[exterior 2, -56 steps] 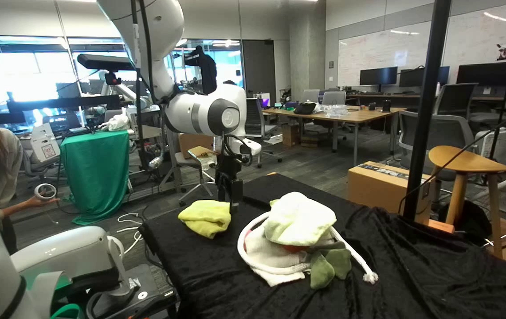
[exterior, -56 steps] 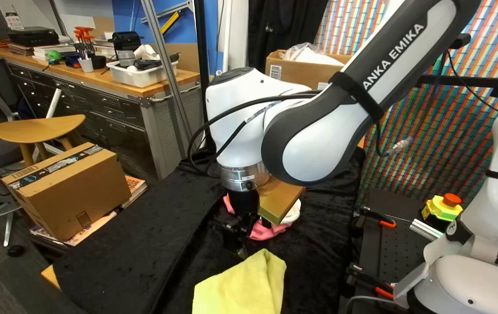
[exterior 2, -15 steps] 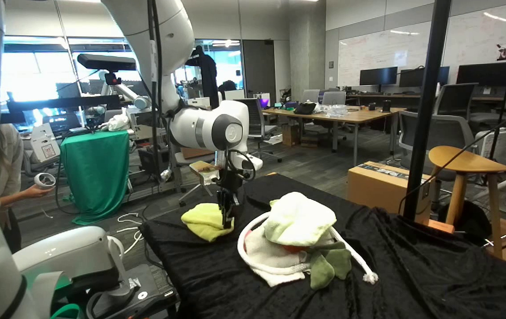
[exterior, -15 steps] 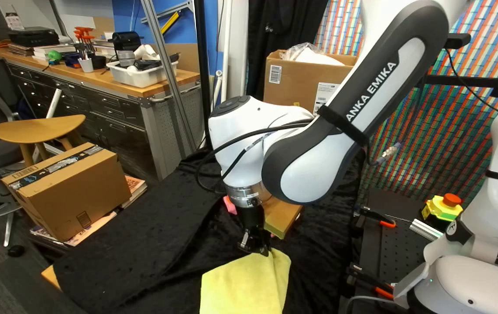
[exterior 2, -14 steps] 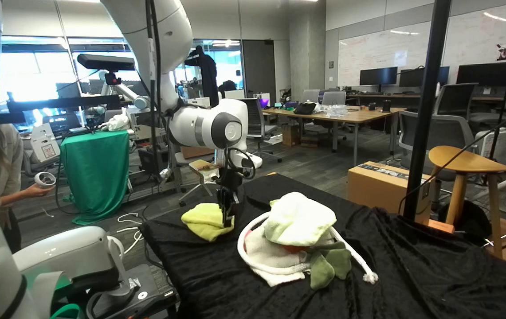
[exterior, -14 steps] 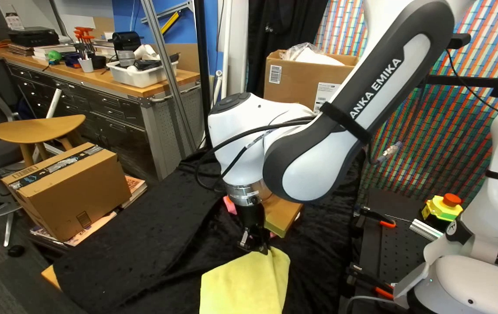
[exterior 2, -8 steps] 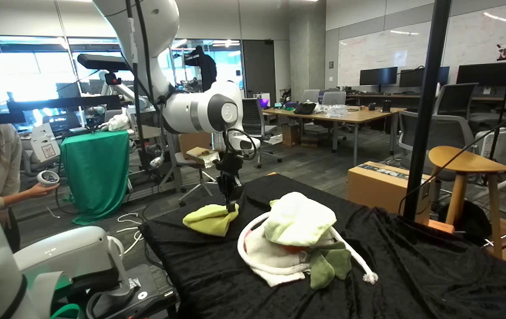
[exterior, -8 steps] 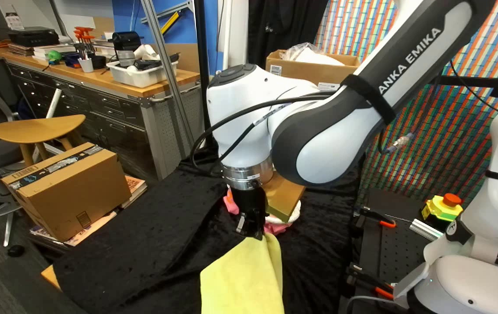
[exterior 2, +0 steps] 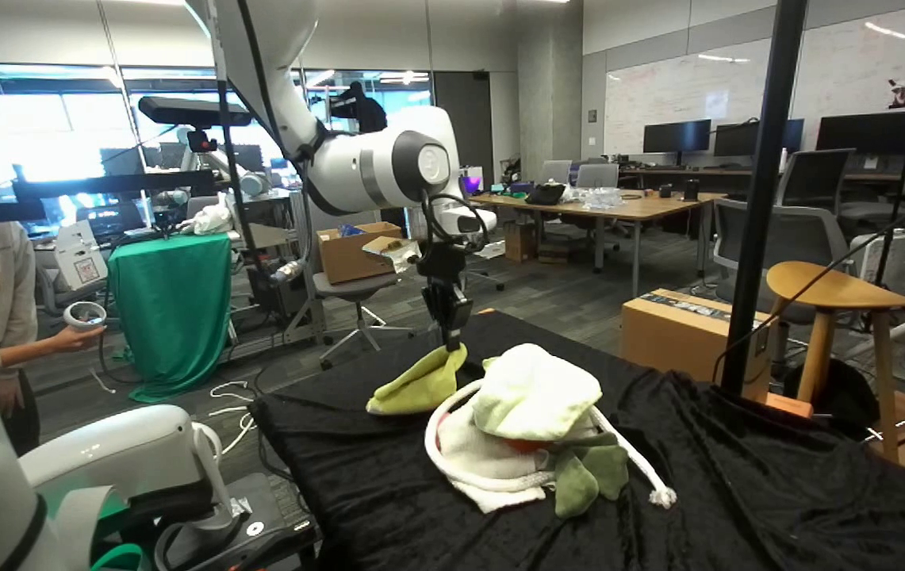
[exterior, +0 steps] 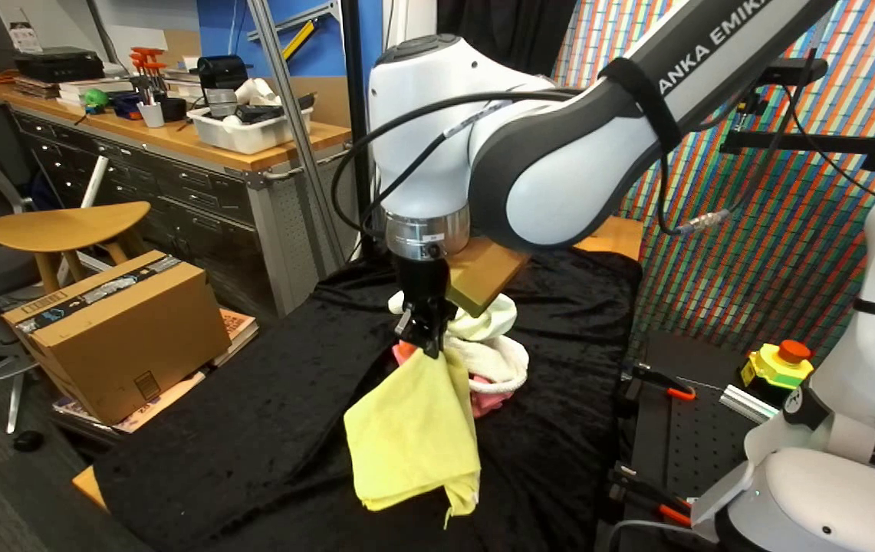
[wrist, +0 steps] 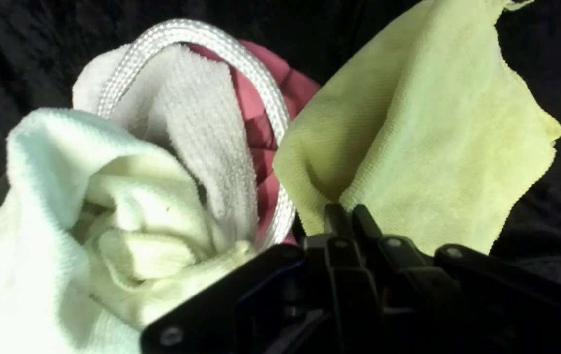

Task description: Put all the objects together at the center of the table

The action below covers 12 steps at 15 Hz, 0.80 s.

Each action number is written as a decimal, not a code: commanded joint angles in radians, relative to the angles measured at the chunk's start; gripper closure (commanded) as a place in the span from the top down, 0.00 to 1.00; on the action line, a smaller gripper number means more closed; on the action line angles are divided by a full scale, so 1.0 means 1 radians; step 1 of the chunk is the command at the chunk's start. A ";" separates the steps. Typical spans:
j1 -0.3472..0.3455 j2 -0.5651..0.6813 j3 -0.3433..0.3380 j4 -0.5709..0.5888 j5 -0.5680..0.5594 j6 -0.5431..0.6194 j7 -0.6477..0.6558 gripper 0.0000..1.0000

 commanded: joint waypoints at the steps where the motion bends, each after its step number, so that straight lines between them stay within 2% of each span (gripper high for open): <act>1: -0.040 -0.056 -0.018 0.018 -0.005 -0.018 0.034 0.05; 8: -0.119 -0.194 -0.040 -0.024 -0.013 -0.034 0.083 0.05; 12: -0.161 -0.264 -0.034 -0.065 -0.015 -0.086 0.108 0.05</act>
